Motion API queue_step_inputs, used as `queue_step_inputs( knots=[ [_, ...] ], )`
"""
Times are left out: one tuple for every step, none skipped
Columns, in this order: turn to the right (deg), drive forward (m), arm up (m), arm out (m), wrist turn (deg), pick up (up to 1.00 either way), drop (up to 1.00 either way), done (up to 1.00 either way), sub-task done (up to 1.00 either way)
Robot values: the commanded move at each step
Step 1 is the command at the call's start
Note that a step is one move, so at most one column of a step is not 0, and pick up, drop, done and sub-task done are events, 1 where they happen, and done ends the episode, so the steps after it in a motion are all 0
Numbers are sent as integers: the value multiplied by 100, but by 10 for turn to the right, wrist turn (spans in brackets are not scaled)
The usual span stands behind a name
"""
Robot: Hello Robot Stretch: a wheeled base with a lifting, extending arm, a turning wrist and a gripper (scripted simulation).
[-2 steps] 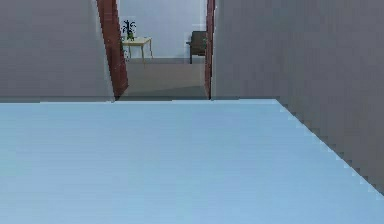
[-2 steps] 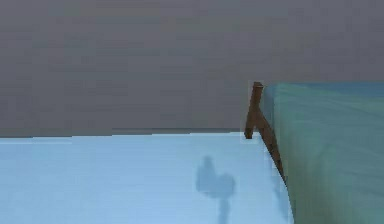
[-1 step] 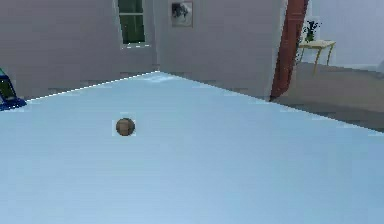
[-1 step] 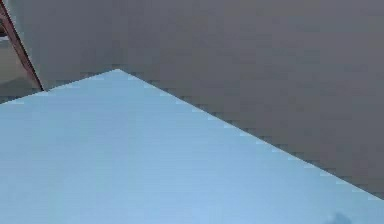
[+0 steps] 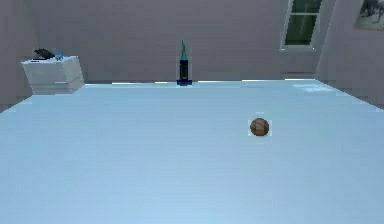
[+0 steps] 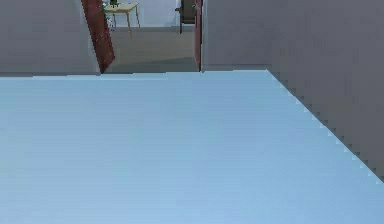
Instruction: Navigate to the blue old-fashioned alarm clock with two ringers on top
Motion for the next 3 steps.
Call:
queue_step_inputs(
  knots=[
    [0,40,0,0,0,0,0,0,0],
    [-270,0,0,0,0,0,0,0,0],
    [0,100,0,0,0,0,0,0,0]
  ],
)
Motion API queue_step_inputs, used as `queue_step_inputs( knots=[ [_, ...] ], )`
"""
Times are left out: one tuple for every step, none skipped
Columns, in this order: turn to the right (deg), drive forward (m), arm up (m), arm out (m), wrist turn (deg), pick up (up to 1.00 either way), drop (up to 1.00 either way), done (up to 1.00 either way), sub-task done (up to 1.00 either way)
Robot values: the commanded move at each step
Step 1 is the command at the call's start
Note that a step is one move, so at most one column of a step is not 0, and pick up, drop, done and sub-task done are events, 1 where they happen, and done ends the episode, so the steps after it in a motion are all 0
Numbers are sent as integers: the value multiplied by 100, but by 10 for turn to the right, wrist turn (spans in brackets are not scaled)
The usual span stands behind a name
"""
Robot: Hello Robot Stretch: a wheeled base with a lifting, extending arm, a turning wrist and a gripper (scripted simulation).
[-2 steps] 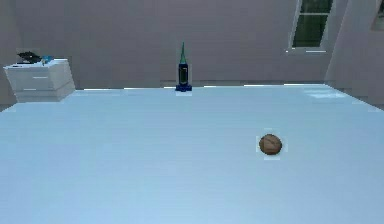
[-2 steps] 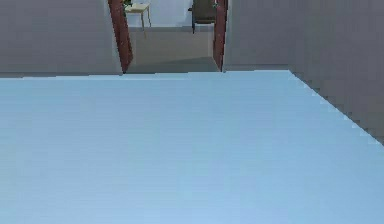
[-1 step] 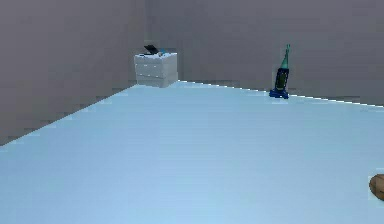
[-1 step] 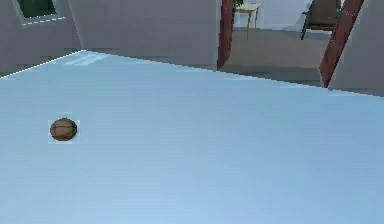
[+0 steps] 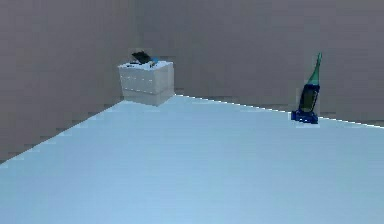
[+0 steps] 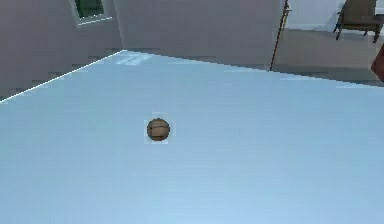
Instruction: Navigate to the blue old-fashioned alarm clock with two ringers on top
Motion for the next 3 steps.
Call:
queue_step_inputs(
  knots=[
    [0,100,0,0,0,0,0,0,0],
    [-30,0,0,0,0,0,0,0,0],
    [0,100,0,0,0,0,0,0,0]
  ],
)
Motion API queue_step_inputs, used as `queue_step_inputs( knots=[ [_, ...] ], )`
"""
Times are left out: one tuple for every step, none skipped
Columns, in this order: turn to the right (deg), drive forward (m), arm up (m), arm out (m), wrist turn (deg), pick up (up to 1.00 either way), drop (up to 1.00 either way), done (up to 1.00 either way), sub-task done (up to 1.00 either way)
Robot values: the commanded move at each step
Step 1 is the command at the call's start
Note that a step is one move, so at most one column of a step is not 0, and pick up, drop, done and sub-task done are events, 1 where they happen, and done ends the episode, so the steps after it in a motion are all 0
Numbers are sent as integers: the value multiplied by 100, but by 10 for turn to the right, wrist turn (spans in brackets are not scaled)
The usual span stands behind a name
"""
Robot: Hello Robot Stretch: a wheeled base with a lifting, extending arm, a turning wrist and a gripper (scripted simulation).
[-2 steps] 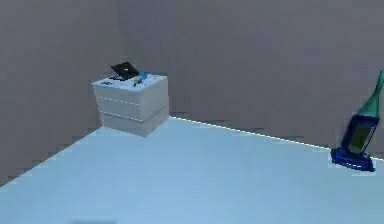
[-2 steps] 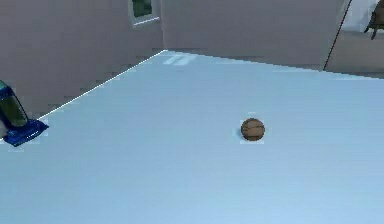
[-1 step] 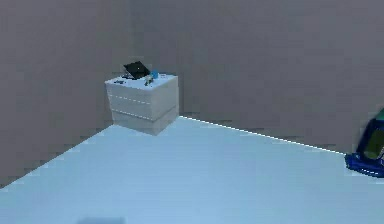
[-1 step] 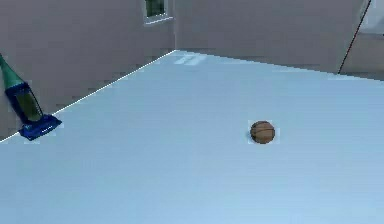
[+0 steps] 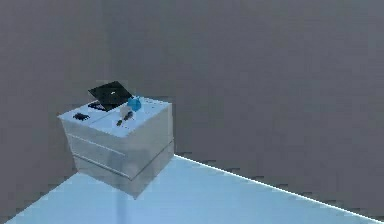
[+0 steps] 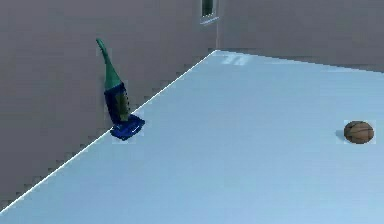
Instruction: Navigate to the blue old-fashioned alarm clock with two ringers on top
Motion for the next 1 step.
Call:
queue_step_inputs(
  knots=[
    [0,100,0,0,0,0,0,0,0]
  ],
)
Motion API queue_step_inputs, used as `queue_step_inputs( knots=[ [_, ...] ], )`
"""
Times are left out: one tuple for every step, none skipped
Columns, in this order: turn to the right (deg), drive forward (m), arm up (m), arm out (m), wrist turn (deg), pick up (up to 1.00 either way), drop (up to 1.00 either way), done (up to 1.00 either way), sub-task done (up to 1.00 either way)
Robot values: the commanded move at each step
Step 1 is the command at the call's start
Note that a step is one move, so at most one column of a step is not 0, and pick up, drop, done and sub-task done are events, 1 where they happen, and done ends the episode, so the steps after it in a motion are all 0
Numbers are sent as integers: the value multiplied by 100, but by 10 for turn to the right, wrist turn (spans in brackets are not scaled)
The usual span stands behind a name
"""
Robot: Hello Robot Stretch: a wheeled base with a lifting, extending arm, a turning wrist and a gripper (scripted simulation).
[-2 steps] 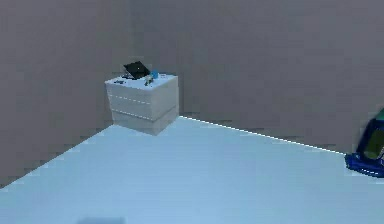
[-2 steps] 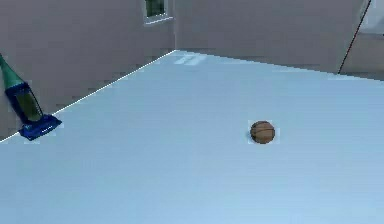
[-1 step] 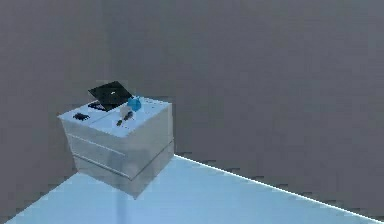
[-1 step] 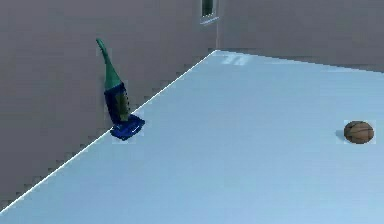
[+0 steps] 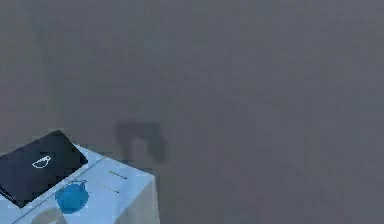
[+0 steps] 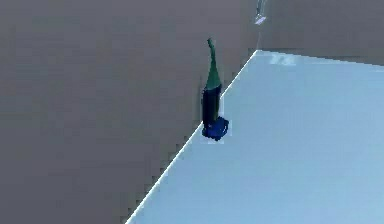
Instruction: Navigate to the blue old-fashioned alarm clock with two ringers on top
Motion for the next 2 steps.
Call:
queue_step_inputs(
  knots=[
    [-360,0,0,0,0,0,0,0,0],
    [0,0,0,0,0,0,0,100,0]
  ],
)
